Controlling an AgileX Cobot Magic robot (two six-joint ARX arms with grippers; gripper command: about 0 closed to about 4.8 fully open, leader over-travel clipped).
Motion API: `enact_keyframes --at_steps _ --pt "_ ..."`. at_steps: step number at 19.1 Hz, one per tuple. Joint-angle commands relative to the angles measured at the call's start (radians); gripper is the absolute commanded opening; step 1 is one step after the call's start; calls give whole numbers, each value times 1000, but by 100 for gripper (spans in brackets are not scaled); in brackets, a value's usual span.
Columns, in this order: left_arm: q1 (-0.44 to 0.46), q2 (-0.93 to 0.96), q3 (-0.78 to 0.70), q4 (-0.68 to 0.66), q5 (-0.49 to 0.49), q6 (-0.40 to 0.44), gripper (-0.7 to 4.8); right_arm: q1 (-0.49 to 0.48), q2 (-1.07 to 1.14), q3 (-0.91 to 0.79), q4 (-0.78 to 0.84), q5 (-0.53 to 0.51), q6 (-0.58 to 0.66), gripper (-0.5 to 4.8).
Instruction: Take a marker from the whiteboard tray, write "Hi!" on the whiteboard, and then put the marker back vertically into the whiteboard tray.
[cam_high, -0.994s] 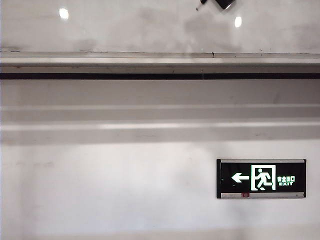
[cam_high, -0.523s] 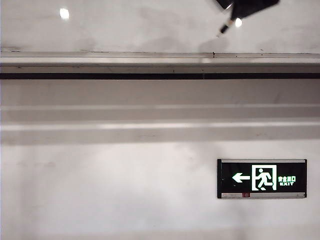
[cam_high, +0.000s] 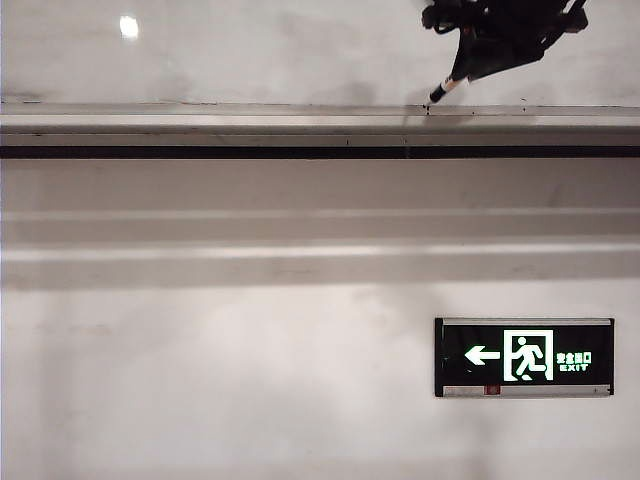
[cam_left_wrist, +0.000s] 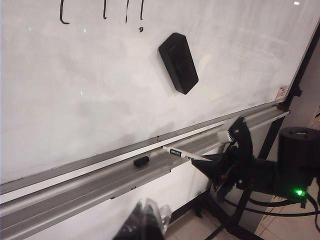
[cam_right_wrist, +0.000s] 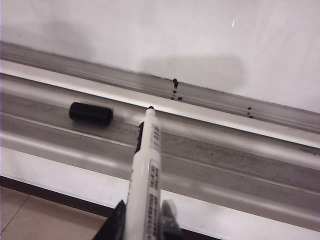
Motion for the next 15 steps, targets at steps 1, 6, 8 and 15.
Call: enact_keyframes --at_steps 1,6,8,15 --pt "0 -2 5 14 2 4 -6 1 21 6 49 -3 4 -2" --pt "0 -2 5 14 1 4 -6 1 57 7 76 21 5 -2" --pt "0 -2 5 14 1 4 -6 0 63 7 89 24 5 -2" --pt "0 -2 5 14 3 4 -6 -1 102 33 99 24 5 -2"
